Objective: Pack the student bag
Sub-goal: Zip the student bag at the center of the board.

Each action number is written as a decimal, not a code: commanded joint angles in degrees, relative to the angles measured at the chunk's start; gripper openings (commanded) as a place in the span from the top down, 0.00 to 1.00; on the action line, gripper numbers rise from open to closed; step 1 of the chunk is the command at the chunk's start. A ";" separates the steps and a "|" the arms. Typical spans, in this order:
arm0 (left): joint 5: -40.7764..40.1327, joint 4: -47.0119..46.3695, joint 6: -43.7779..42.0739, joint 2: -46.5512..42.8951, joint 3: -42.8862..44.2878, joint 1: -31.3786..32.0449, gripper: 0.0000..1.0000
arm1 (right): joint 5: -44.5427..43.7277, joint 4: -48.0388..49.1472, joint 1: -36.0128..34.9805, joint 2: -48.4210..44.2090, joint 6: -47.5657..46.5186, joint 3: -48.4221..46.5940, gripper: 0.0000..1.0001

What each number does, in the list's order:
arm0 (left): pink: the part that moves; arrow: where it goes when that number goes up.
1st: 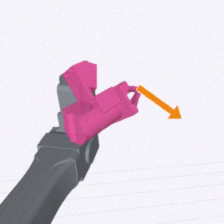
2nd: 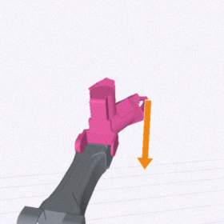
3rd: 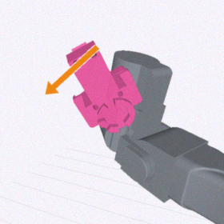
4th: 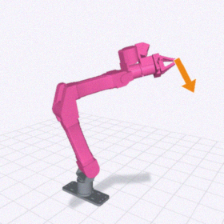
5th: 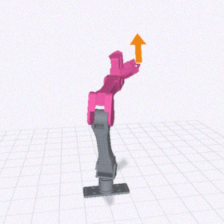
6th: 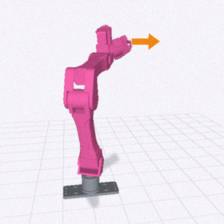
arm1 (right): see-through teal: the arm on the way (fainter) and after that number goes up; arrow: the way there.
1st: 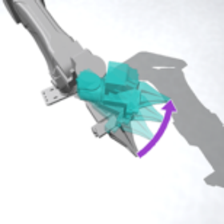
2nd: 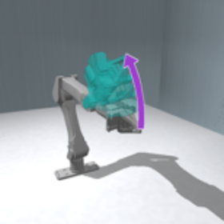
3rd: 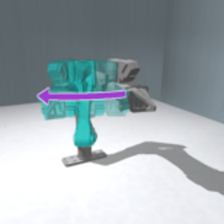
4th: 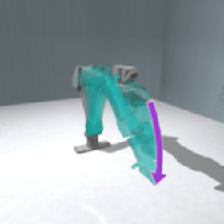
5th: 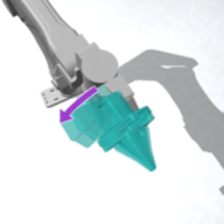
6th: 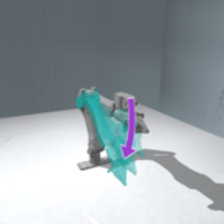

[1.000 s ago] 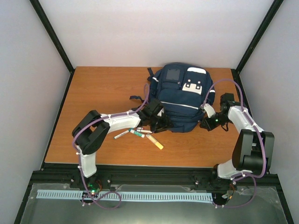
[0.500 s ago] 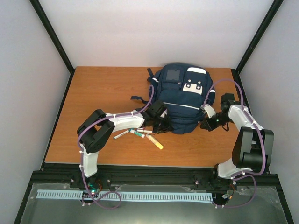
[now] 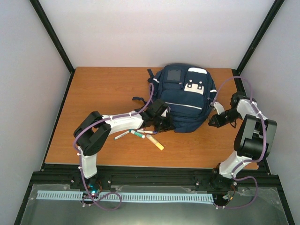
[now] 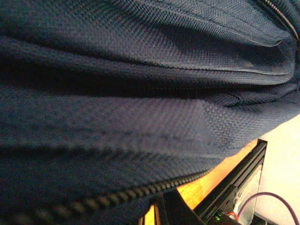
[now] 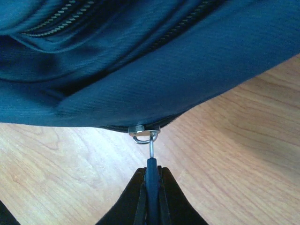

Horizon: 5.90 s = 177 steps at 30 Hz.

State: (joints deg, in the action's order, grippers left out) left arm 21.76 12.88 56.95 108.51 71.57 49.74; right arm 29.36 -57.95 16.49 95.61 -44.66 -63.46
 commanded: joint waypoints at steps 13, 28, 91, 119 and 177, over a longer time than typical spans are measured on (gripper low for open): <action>-0.43 0.94 -3.43 -4.86 -1.93 0.36 0.99 | -1.75 6.20 5.92 12.73 1.80 -11.86 0.97; 0.14 1.27 -4.30 -5.35 -2.58 0.36 0.99 | -2.03 9.95 7.34 22.23 5.99 -22.27 0.97; -41.81 15.91 -37.49 -35.48 -8.65 -15.26 0.00 | 14.79 5.57 -11.43 -27.27 11.21 0.44 0.00; -57.66 8.66 -37.81 -45.20 -13.03 -16.72 0.00 | 4.51 8.74 -11.66 -23.10 14.58 -10.56 0.00; -19.66 16.16 -21.86 -20.02 -0.14 -17.08 0.17 | 7.09 12.44 4.14 28.92 27.87 -34.31 0.97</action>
State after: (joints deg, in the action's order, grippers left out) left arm 1.80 28.38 35.16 90.65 71.99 33.10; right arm 34.22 -44.60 17.93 126.17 -16.91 -100.25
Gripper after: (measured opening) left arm 0.828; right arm 0.038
